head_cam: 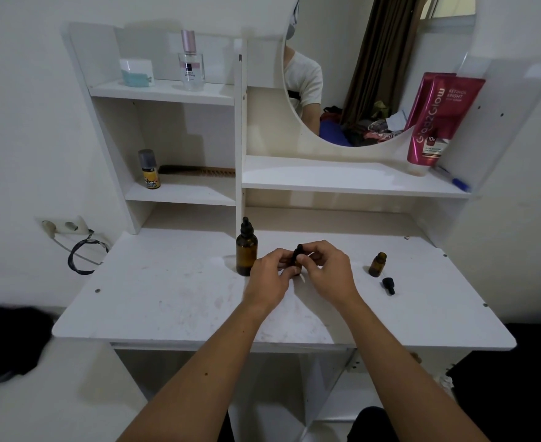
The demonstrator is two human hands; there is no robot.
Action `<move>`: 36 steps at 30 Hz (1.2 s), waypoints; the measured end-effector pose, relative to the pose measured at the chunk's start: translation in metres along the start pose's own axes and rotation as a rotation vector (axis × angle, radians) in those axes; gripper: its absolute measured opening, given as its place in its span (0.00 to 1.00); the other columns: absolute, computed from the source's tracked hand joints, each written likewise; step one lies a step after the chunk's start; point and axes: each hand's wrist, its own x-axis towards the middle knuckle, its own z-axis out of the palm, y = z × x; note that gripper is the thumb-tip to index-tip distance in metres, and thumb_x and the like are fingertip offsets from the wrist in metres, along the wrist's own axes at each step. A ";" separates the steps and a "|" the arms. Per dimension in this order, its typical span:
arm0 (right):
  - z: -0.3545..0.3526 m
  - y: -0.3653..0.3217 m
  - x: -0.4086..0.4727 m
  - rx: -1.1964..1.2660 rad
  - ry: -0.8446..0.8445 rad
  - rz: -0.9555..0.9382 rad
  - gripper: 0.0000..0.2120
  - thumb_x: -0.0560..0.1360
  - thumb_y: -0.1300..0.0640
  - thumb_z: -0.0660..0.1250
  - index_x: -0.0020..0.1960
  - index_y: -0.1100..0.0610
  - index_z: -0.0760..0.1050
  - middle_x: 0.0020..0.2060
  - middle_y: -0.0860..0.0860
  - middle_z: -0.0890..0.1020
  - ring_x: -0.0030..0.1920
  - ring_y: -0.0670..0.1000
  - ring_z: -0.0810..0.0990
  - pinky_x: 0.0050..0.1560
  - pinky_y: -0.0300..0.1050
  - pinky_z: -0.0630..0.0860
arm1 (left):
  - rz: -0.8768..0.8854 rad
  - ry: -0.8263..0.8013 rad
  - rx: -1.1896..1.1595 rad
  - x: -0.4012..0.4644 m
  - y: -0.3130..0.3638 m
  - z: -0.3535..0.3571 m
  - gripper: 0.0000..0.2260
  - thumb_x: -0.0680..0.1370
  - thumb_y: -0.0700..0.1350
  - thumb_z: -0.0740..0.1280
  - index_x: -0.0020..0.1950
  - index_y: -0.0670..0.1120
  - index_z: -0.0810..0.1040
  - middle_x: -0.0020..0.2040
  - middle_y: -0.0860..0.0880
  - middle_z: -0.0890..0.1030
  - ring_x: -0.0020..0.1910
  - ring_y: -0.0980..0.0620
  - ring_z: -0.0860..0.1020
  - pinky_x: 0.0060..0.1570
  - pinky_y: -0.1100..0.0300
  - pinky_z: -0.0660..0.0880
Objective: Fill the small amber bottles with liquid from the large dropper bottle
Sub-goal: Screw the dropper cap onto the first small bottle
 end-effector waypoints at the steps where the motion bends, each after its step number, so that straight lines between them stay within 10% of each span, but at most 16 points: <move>1: 0.001 -0.001 -0.001 0.005 0.005 0.008 0.07 0.78 0.62 0.74 0.55 0.55 0.84 0.48 0.47 0.85 0.44 0.35 0.82 0.46 0.27 0.75 | 0.004 0.002 0.000 0.000 0.000 0.000 0.11 0.79 0.40 0.73 0.61 0.47 0.82 0.51 0.55 0.86 0.52 0.60 0.83 0.59 0.56 0.81; 13: -0.009 -0.019 -0.009 -0.062 0.119 -0.028 0.17 0.79 0.57 0.75 0.66 0.55 0.80 0.52 0.48 0.80 0.42 0.40 0.81 0.43 0.24 0.74 | -0.065 0.025 0.052 -0.025 0.015 -0.010 0.21 0.80 0.46 0.72 0.73 0.48 0.75 0.67 0.53 0.81 0.64 0.56 0.79 0.65 0.58 0.76; 25: 0.026 -0.084 0.016 0.040 0.021 -0.208 0.11 0.79 0.54 0.74 0.61 0.55 0.83 0.51 0.48 0.84 0.49 0.43 0.82 0.51 0.29 0.77 | -0.137 0.369 -0.068 -0.050 0.004 -0.082 0.17 0.71 0.51 0.80 0.54 0.49 0.79 0.49 0.54 0.83 0.48 0.54 0.82 0.51 0.64 0.80; 30: 0.038 -0.102 0.030 0.079 -0.075 -0.161 0.13 0.80 0.53 0.72 0.64 0.55 0.82 0.54 0.47 0.84 0.52 0.42 0.82 0.52 0.25 0.74 | -0.191 0.219 -0.078 -0.030 -0.005 -0.085 0.29 0.71 0.51 0.81 0.69 0.49 0.74 0.65 0.52 0.79 0.61 0.52 0.78 0.63 0.61 0.75; 36: 0.043 -0.110 0.040 0.011 -0.119 -0.156 0.06 0.80 0.56 0.71 0.55 0.53 0.86 0.48 0.44 0.84 0.47 0.39 0.81 0.48 0.22 0.72 | -0.184 0.147 -0.029 -0.024 -0.006 -0.085 0.23 0.75 0.49 0.77 0.67 0.47 0.76 0.61 0.51 0.82 0.57 0.53 0.79 0.58 0.67 0.73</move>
